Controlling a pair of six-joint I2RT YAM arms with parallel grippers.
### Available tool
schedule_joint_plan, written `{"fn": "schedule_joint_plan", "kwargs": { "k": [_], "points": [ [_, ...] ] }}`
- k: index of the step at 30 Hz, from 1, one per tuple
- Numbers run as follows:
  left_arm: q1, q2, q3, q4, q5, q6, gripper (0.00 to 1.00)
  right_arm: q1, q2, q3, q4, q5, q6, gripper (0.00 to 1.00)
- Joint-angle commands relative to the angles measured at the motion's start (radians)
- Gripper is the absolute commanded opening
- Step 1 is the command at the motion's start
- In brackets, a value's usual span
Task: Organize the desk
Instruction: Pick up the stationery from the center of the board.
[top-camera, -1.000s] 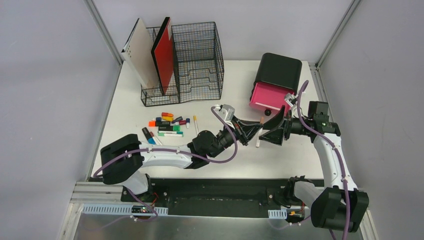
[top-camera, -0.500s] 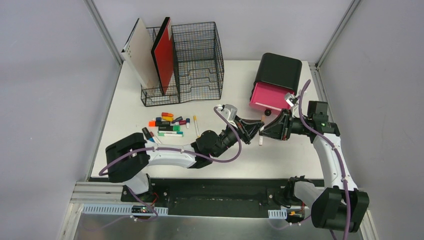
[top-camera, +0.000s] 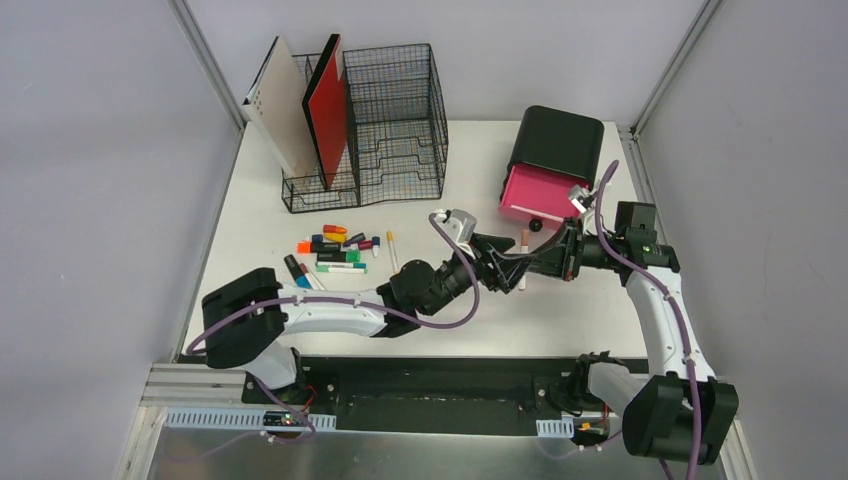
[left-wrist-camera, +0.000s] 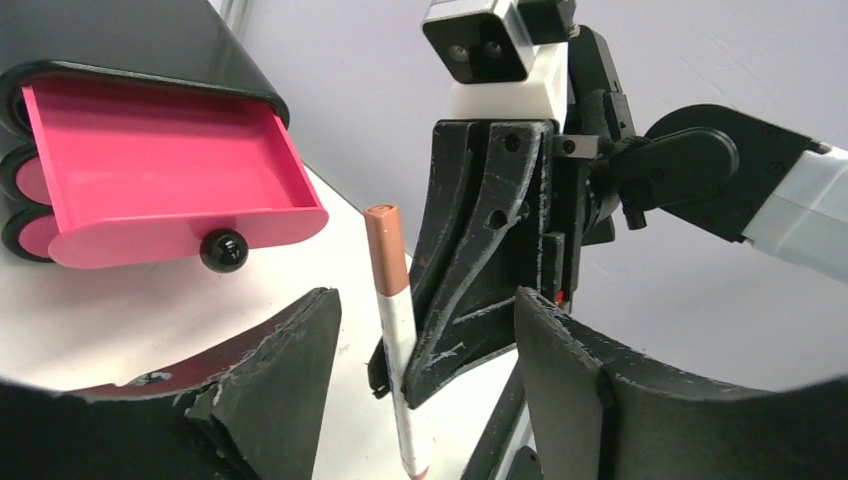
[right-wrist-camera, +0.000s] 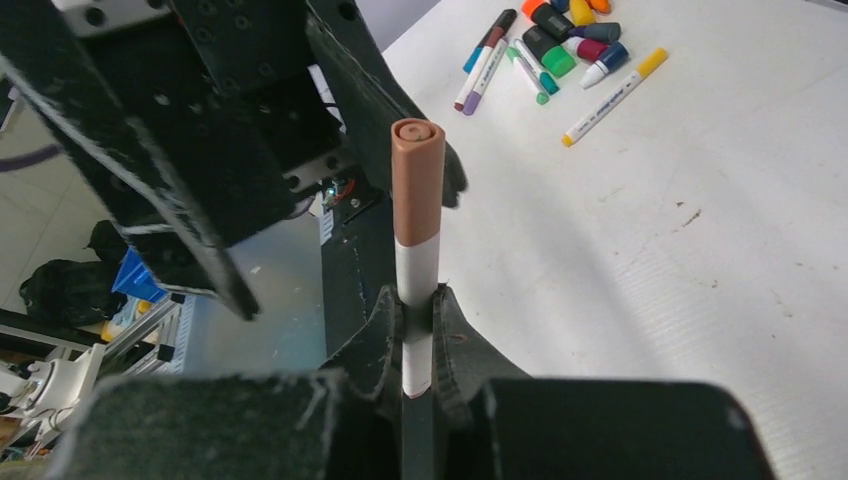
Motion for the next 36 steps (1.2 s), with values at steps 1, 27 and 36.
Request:
{"fn": "schedule_joint_plan", "kwargs": {
  "k": [1,27,36],
  "points": [
    [-0.007,-0.131,-0.009,-0.079,0.018,0.053,0.69,-0.001,-0.031,0.028,0.014,0.06,-0.061,0.0],
    [-0.006,-0.869,-0.621,-0.786,-0.599,0.121,0.92,-0.044,-0.151,0.065,0.056,0.426,-0.117,0.0],
    [-0.006,-0.667,-0.51,-0.837,-0.654,0.07,0.95,-0.024,-0.057,0.122,0.363,0.756,0.056,0.0]
  ]
}}
